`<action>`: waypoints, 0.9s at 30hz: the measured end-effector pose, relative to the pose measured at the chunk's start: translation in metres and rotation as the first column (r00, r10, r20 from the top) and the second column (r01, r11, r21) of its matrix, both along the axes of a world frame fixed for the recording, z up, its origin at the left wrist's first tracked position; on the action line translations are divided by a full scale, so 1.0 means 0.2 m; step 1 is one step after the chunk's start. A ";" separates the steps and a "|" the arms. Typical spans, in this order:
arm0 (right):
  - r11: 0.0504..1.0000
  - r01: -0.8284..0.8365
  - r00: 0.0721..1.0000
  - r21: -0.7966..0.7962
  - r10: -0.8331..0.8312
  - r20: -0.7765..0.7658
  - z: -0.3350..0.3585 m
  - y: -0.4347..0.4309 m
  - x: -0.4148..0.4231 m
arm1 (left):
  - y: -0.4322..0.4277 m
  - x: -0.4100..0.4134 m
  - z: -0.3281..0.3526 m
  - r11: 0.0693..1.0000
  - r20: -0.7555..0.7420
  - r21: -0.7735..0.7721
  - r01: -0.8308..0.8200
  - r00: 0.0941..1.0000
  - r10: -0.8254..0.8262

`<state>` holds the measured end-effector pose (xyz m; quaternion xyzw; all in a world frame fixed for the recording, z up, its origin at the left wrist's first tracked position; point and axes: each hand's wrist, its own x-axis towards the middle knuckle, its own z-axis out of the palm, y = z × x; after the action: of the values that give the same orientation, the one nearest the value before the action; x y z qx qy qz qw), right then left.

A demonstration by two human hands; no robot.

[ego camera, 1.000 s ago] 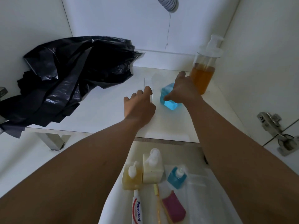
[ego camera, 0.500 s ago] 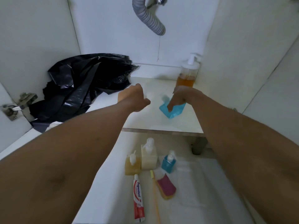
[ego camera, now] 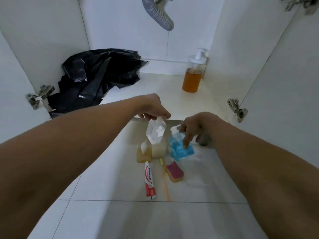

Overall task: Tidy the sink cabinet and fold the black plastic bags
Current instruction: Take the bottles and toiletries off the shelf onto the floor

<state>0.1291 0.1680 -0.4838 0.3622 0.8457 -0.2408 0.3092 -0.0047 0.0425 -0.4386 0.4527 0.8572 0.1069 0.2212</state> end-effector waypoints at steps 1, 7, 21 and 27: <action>1.000 -0.012 1.000 -0.021 0.012 0.016 -0.05 -0.03 0.02 | -0.02 0.02 -0.04 0.999 0.016 -0.052 0.018 1.000 -0.017; 0.997 -0.015 0.999 -0.072 0.017 0.029 -0.41 -0.17 0.14 | -0.11 0.14 -0.44 0.972 0.090 -0.219 0.087 0.994 -0.069; 0.990 0.006 0.986 -0.137 -0.029 -0.165 -0.92 -0.24 0.23 | -0.26 0.17 -0.83 0.983 0.266 -0.148 -0.105 0.953 0.142; 0.983 0.051 0.961 -0.177 -0.096 -0.260 -0.87 -0.42 0.23 | -0.22 0.16 -0.87 0.978 0.334 -0.090 -0.187 0.920 0.207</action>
<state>0.1745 0.0840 -0.6586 0.3303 0.8422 -0.3693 0.2127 0.0268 -0.0007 -0.6117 0.3323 0.8497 0.1811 0.3671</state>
